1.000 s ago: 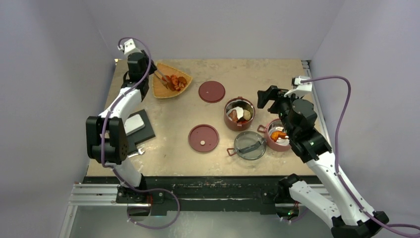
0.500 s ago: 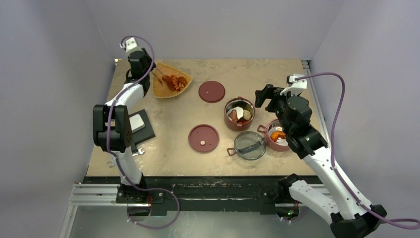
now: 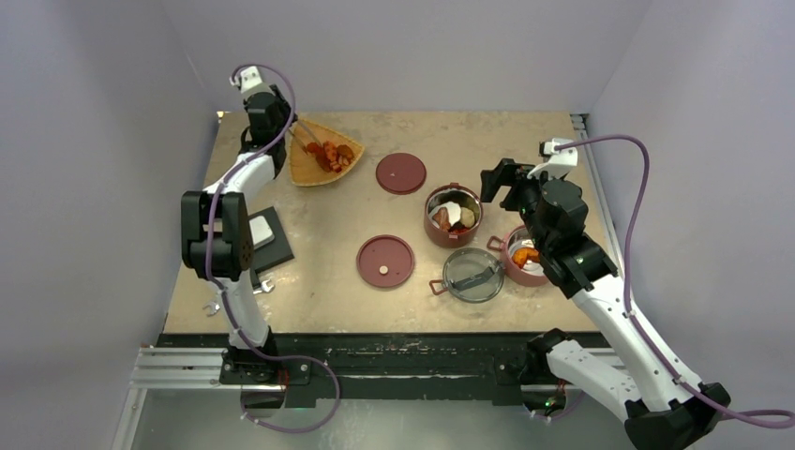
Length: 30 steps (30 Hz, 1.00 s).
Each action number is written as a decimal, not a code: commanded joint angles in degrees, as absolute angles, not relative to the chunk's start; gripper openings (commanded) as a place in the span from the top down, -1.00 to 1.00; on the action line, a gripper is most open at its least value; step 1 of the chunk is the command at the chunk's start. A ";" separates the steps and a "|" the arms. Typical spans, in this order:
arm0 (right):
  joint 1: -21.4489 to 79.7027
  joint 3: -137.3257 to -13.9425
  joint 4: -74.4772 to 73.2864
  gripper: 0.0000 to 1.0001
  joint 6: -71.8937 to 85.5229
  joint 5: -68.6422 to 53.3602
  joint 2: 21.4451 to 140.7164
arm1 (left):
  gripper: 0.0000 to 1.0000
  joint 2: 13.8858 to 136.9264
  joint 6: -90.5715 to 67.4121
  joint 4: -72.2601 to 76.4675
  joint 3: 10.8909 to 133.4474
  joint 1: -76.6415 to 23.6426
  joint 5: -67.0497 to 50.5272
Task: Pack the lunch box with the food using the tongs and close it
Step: Pick up the fake food from the plate.
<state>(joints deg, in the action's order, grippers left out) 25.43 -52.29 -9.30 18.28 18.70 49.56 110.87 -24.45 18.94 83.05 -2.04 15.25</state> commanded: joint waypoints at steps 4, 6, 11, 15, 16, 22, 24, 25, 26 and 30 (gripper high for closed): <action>25.26 -53.97 -7.21 -0.82 17.40 18.41 49.48 | 0.23 112.89 -23.07 22.08 86.40 -1.90 14.26; 25.26 -54.02 -7.12 -0.82 17.40 18.46 49.48 | 0.23 113.62 -22.81 21.64 86.85 -1.93 14.16; 25.24 -53.81 -7.05 -0.82 17.40 18.46 49.48 | 0.23 114.97 -22.10 21.18 87.64 -1.94 13.87; 25.26 -53.70 -7.07 -0.82 17.44 18.37 49.55 | 0.23 116.30 -21.93 20.75 88.67 -1.95 13.28; 25.27 -53.70 -7.05 -0.82 17.41 18.35 49.49 | 0.23 116.57 -22.01 20.64 88.75 -1.98 13.27; 25.27 -53.70 -6.99 -0.82 17.32 18.66 49.41 | 0.26 117.45 -22.50 20.26 89.48 -1.94 12.73; 25.25 -53.62 -7.05 -0.82 17.31 18.72 49.48 | 0.30 117.35 -22.83 20.14 89.52 -1.96 12.58; 25.24 -53.61 -7.00 -0.82 17.31 18.72 49.44 | 0.32 117.20 -22.97 20.17 89.41 -1.97 12.57; 25.28 -53.61 -6.99 -0.82 17.31 18.72 49.40 | 0.34 117.02 -23.08 20.19 89.32 -2.00 12.50; 25.23 -53.53 -6.98 -0.82 17.40 18.63 49.35 | 0.45 115.66 -22.96 20.60 88.28 -1.98 12.94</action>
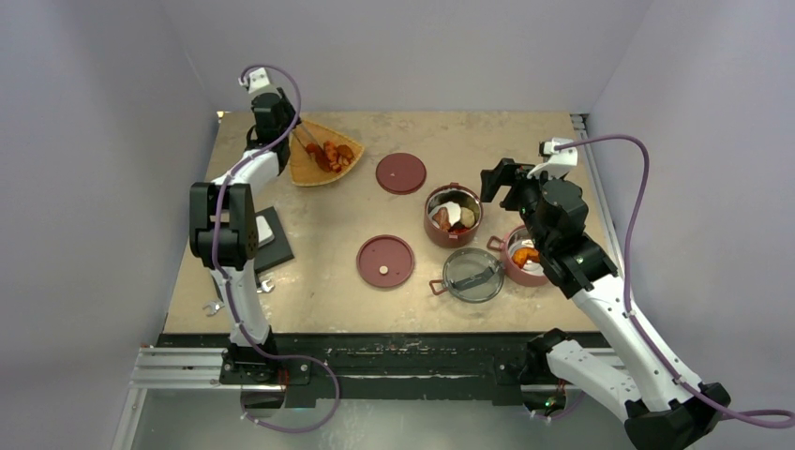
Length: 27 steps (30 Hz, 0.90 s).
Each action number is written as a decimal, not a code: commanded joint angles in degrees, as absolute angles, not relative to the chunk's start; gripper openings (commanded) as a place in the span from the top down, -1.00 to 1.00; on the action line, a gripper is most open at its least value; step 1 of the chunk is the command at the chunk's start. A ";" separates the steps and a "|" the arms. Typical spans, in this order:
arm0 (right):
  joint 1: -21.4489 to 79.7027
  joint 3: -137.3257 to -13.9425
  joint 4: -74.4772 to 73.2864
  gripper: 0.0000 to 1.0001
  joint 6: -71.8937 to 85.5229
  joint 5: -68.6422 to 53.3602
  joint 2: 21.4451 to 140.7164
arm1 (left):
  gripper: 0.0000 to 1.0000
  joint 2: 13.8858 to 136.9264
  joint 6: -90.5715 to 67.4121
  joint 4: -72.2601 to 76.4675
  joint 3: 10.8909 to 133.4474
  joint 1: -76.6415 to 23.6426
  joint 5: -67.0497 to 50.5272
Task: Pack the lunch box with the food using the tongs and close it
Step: Pick up the fake food from the plate.
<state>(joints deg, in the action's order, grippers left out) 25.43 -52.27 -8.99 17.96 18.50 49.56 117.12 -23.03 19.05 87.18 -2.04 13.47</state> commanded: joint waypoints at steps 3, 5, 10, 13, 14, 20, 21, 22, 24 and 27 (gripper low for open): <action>25.29 -53.41 -6.95 -0.82 17.56 18.62 49.13 | 0.50 113.39 -22.79 21.55 86.62 -1.94 13.51; 25.25 -53.29 -6.90 -0.82 17.66 18.49 49.05 | 0.52 111.85 -22.78 22.38 85.28 -1.99 13.74; 25.30 -53.13 -6.67 -0.82 18.02 18.06 49.04 | 0.57 108.67 -22.72 23.43 83.05 -1.94 13.76; 25.28 -53.09 -6.68 -0.82 18.26 17.80 48.98 | 0.58 106.89 -22.75 24.02 81.59 -1.93 13.79; 25.29 -53.09 -6.68 -0.82 18.34 17.76 48.95 | 0.58 106.35 -22.73 24.05 81.30 -1.96 13.84; 25.27 -53.00 -6.77 -0.82 18.63 17.57 48.37 | 0.59 103.66 -22.87 24.52 78.88 -2.00 13.37; 25.26 -52.92 -6.79 -0.82 18.63 17.58 48.27 | 0.59 103.13 -22.95 24.64 78.35 -1.99 13.24; 25.27 -52.91 -6.79 -0.82 18.63 17.61 48.13 | 0.59 102.53 -23.05 24.76 77.74 -1.95 12.96; 25.31 -52.89 -6.94 -0.82 18.63 17.84 47.92 | 0.59 100.83 -23.32 24.79 76.65 -1.94 11.90; 25.24 -53.07 -7.15 -0.82 17.91 18.84 47.52 | 0.60 98.28 -24.25 22.78 75.97 -1.95 9.48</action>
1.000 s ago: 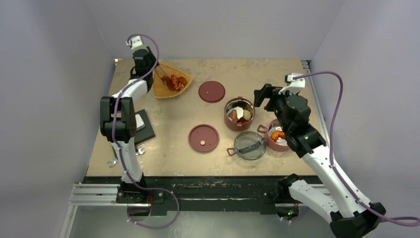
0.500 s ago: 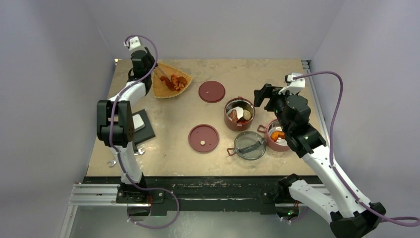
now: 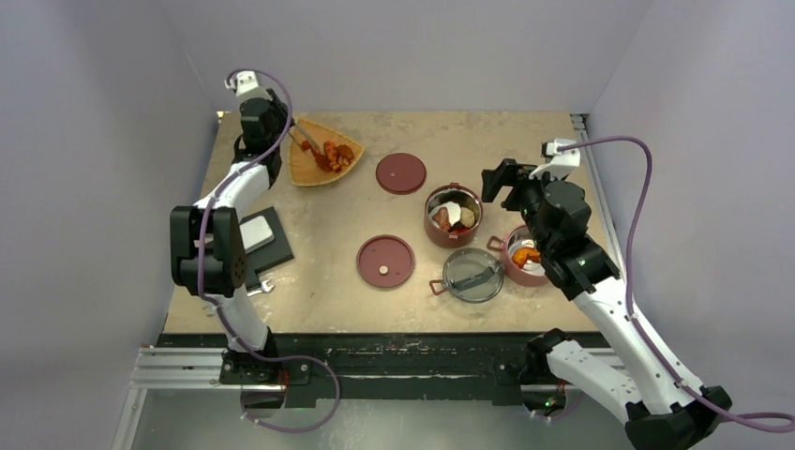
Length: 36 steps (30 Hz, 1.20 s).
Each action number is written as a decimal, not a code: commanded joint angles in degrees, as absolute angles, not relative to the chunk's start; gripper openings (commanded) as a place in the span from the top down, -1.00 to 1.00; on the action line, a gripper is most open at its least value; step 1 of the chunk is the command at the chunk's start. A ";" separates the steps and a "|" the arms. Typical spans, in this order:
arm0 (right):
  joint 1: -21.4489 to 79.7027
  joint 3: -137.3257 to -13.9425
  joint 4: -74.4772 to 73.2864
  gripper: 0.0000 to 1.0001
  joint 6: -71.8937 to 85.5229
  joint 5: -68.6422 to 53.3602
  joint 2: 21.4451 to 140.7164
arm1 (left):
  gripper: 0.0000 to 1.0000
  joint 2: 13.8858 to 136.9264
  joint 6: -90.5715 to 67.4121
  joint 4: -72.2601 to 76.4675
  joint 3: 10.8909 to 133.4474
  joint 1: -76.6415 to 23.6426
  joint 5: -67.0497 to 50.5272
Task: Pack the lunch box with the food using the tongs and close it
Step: Pick up the fake food from the plate, then place the fake food in the packing box.
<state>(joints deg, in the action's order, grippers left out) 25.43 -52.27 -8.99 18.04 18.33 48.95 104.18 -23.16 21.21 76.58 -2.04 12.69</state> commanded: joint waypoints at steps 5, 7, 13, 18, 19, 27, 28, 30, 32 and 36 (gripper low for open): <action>25.17 -53.37 -6.30 -0.82 15.17 23.04 47.54 | 0.60 92.72 -26.38 19.84 73.80 -3.94 5.41; 25.20 -53.60 -5.95 -0.82 14.42 23.36 48.11 | 0.60 90.67 -26.25 17.88 73.36 -6.35 5.17; 24.43 -53.90 -6.62 -0.82 14.28 24.63 48.27 | 0.60 85.22 -28.48 14.07 72.11 -14.86 4.88; 23.69 -53.19 -7.17 -0.82 15.47 25.07 46.99 | 0.60 82.55 -31.78 13.70 70.30 -22.63 5.49; 23.69 -53.05 -7.37 -0.82 15.67 25.72 46.86 | 0.60 82.27 -32.08 13.52 70.15 -24.33 6.03; 23.70 -52.26 -7.39 -0.82 16.08 28.03 44.41 | 0.60 85.59 -34.27 15.05 70.30 -36.04 7.12; 23.72 -52.19 -7.32 -0.83 16.08 27.51 44.19 | 0.60 86.39 -34.42 15.03 70.85 -36.96 7.01; 23.68 -51.98 -7.16 -0.82 16.08 26.81 43.85 | 0.60 87.69 -35.66 15.51 71.59 -38.45 6.82; 23.73 -52.00 -7.42 -0.83 16.17 26.48 43.76 | 0.60 88.79 -36.34 16.78 71.88 -39.77 7.14; 23.72 -52.36 -8.28 -0.83 15.72 25.87 43.63 | 0.60 92.36 -35.66 16.57 74.88 -41.68 7.86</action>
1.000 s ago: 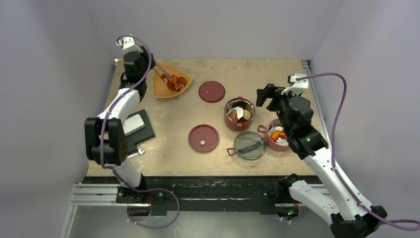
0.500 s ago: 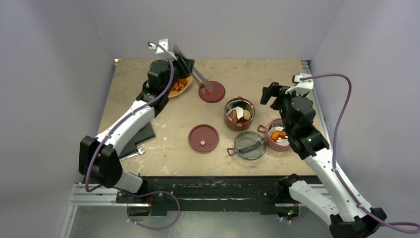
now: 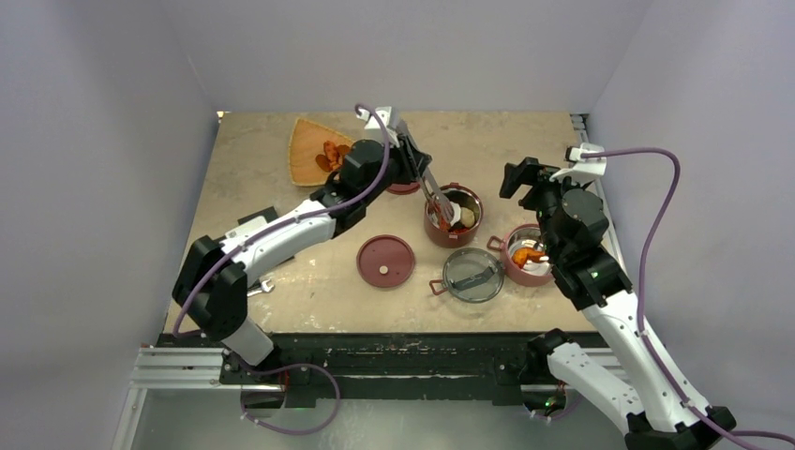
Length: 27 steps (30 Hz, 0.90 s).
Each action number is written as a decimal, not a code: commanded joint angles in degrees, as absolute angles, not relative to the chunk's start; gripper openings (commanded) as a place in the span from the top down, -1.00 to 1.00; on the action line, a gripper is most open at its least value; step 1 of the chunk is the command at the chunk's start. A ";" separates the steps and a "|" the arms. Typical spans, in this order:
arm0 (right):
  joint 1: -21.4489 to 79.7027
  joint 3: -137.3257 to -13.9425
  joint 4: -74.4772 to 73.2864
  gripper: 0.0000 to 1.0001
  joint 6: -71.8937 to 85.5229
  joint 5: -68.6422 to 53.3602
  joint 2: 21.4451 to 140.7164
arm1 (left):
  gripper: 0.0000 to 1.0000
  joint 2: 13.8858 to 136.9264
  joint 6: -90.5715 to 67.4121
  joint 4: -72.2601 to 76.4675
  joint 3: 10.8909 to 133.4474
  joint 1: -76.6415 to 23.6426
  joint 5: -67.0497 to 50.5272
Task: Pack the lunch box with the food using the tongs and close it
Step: Place the fake food in the packing box.
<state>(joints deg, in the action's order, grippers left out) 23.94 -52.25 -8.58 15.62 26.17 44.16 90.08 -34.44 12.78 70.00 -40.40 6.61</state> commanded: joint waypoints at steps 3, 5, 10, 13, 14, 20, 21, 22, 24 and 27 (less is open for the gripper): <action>23.72 -52.60 -8.57 -0.83 15.35 25.91 43.53 | 0.60 94.46 -35.52 16.66 76.54 -42.29 8.49; 23.68 -52.49 -8.49 -0.83 15.37 25.78 43.47 | 0.60 95.97 -35.54 16.80 77.48 -42.92 8.89; 23.71 -52.38 -8.30 -0.83 15.25 25.38 43.93 | 0.60 99.05 -35.41 16.61 79.92 -43.65 8.95; 23.66 -52.35 -8.27 -0.83 15.04 25.31 43.93 | 0.60 100.55 -34.92 16.13 81.94 -43.63 8.88; 23.72 -52.27 -8.26 -0.84 15.03 25.31 43.94 | 0.60 101.06 -34.79 15.87 82.52 -43.61 8.88; 23.71 -52.27 -8.35 -0.84 14.94 25.47 43.83 | 0.58 103.71 -34.87 15.48 84.39 -43.61 8.09; 23.67 -52.29 -8.43 -0.84 14.94 25.53 43.80 | 0.57 103.91 -34.81 15.47 84.50 -43.66 8.09; 23.72 -52.34 -8.52 -0.84 14.90 25.57 43.69 | 0.57 104.08 -34.83 15.50 84.54 -43.62 8.02; 23.71 -52.23 -8.61 -0.84 14.85 25.64 43.56 | 0.55 104.50 -34.76 15.54 84.95 -43.57 8.00; 23.73 -52.26 -8.75 -0.84 14.85 25.58 43.46 | 0.51 105.17 -34.37 14.98 85.95 -43.60 7.91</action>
<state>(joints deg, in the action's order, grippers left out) 23.94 -52.25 -9.43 15.46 25.93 44.18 104.71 -34.87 12.64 82.21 -43.31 8.14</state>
